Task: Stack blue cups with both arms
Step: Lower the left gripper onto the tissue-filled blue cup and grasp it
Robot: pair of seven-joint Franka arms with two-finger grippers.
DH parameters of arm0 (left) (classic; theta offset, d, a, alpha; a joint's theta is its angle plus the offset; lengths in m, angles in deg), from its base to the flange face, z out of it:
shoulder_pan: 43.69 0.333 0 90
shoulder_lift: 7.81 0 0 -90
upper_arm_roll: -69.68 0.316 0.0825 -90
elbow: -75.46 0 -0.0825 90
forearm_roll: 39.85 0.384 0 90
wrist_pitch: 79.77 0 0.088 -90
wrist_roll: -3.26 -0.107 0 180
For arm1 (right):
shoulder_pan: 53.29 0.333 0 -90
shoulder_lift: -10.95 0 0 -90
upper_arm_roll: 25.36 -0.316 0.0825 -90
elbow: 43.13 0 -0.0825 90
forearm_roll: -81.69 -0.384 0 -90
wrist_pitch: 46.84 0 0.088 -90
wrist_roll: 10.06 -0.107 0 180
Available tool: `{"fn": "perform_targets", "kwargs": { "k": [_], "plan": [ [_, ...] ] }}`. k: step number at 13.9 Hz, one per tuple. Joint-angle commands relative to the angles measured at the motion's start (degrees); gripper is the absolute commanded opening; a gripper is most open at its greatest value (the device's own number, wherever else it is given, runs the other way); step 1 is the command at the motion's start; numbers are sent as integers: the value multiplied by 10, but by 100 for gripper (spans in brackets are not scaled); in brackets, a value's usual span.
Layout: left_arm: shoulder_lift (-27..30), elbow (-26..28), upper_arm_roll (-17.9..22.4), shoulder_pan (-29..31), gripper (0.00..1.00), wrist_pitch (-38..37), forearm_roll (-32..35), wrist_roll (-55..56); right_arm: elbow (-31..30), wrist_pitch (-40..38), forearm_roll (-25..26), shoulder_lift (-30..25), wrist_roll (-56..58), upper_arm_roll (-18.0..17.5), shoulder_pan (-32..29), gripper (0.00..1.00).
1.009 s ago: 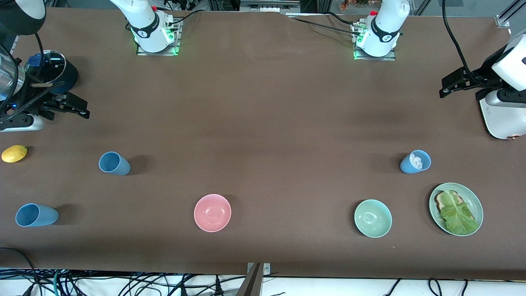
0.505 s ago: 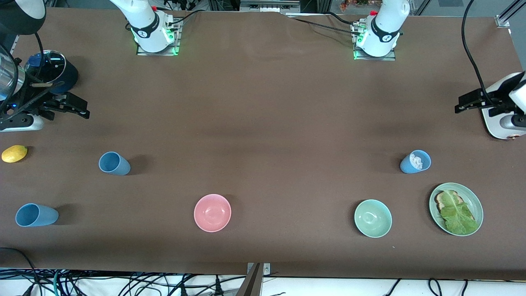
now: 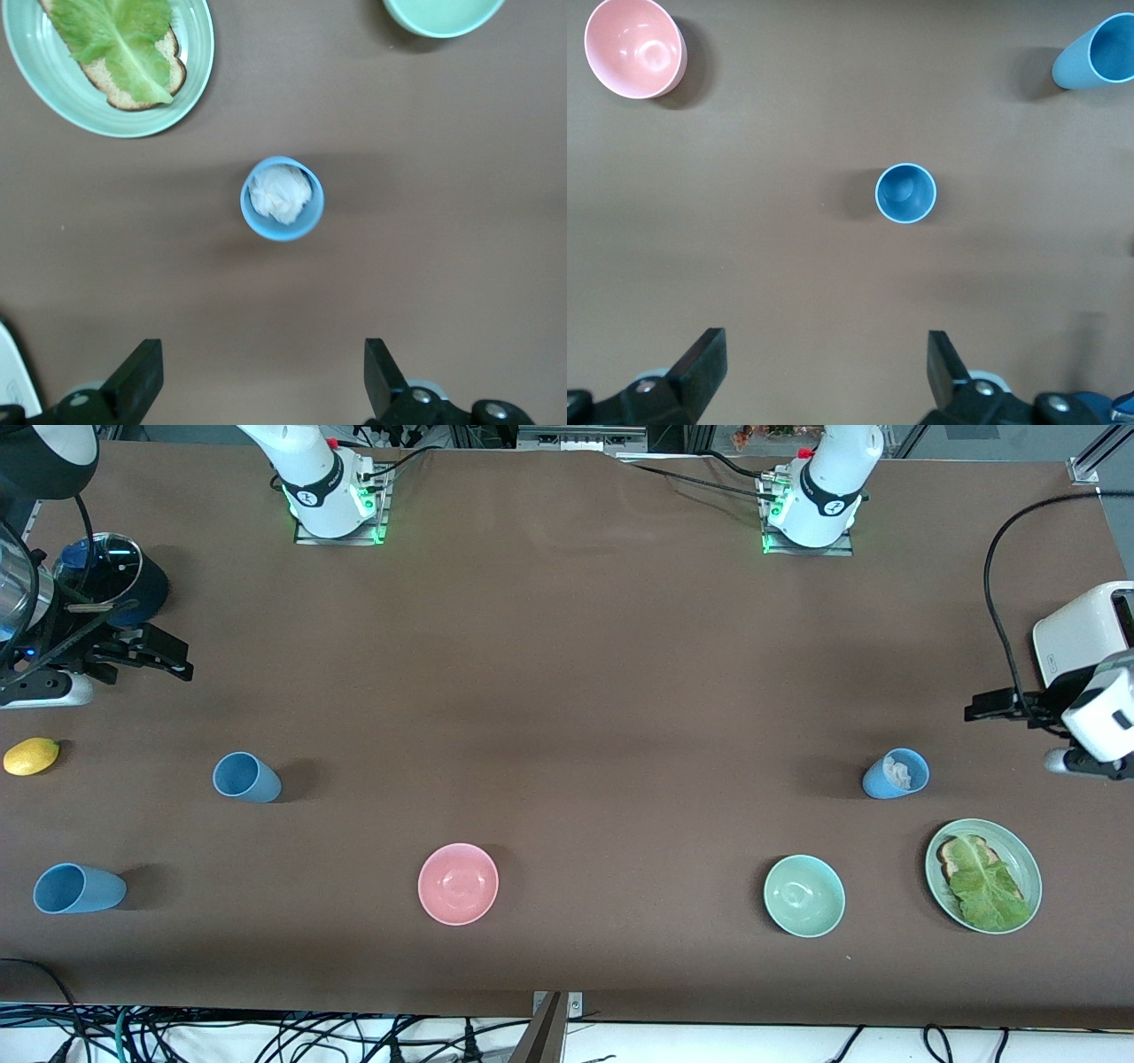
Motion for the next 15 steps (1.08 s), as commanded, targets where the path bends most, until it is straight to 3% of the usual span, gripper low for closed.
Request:
{"fn": "perform_targets", "kwargs": {
  "k": [1, 10, 15],
  "plan": [
    [-33, -6, -2, 7, 100, 12, 22, -25, 10, -4, -9, 1, -6, -1, 0, 100],
    [-112, -4, -3, 6, 100, 102, 41, -17, 10, -4, -9, 1, -6, -1, -1, 100],
    [-127, 7, -3, -1, 100, 135, 41, -17, 10, -4, -9, 1, -6, -1, 0, 100]
  ]
}}
